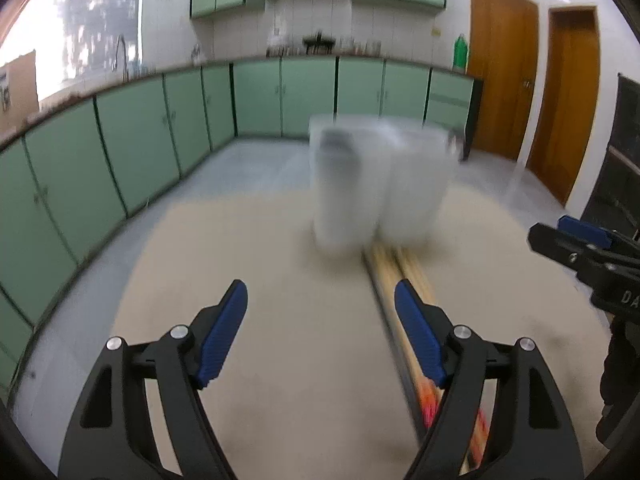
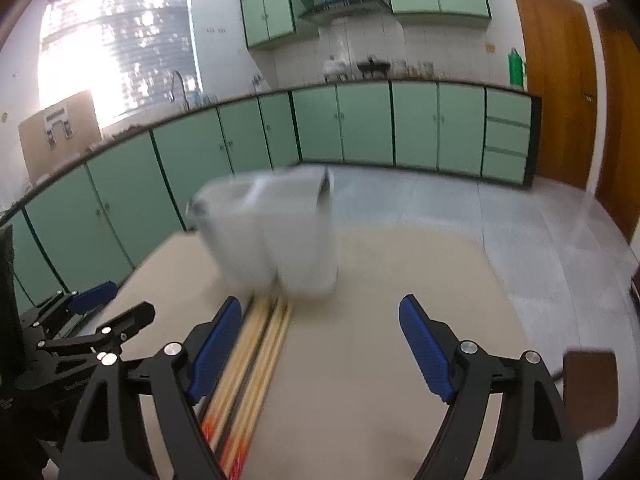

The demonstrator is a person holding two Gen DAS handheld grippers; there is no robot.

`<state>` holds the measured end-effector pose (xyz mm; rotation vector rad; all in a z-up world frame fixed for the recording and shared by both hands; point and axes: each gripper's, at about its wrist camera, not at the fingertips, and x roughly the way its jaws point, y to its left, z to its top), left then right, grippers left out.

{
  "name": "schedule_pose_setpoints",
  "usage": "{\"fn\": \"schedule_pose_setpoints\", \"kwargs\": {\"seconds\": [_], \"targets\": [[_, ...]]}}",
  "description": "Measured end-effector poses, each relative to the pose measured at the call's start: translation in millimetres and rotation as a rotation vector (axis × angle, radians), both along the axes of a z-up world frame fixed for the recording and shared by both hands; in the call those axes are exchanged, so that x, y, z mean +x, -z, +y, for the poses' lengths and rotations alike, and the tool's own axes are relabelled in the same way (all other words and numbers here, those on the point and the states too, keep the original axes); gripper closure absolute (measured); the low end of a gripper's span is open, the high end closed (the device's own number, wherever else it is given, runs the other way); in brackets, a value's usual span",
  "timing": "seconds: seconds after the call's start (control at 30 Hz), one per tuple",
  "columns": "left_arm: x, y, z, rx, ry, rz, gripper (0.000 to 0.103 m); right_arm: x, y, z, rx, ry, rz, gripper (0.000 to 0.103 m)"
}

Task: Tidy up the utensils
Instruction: 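Withdraw both tools from the holder back toward the chopsticks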

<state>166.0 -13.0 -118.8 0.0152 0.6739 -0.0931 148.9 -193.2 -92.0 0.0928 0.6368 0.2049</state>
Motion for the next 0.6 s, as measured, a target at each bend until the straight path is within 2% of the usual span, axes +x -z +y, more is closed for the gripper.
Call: {"fn": "schedule_pose_setpoints", "kwargs": {"seconds": [0.1, 0.23, 0.4, 0.6], "targets": [[-23, 24, 9, -0.002, -0.021, 0.096, 0.029, -29, 16, 4, -0.012, 0.004, 0.041, 0.023], [-47, 43, 15, -0.008, -0.029, 0.169, 0.029, -56, 30, 10, -0.011, -0.013, 0.091, 0.024], [-64, 54, 12, -0.013, -0.050, 0.210, 0.028, -77, 44, 23, -0.039, -0.036, 0.150, 0.033], [-77, 55, 3, 0.019, -0.046, 0.229, 0.028, -94, 60, 36, -0.090, -0.059, 0.204, 0.041]]}}
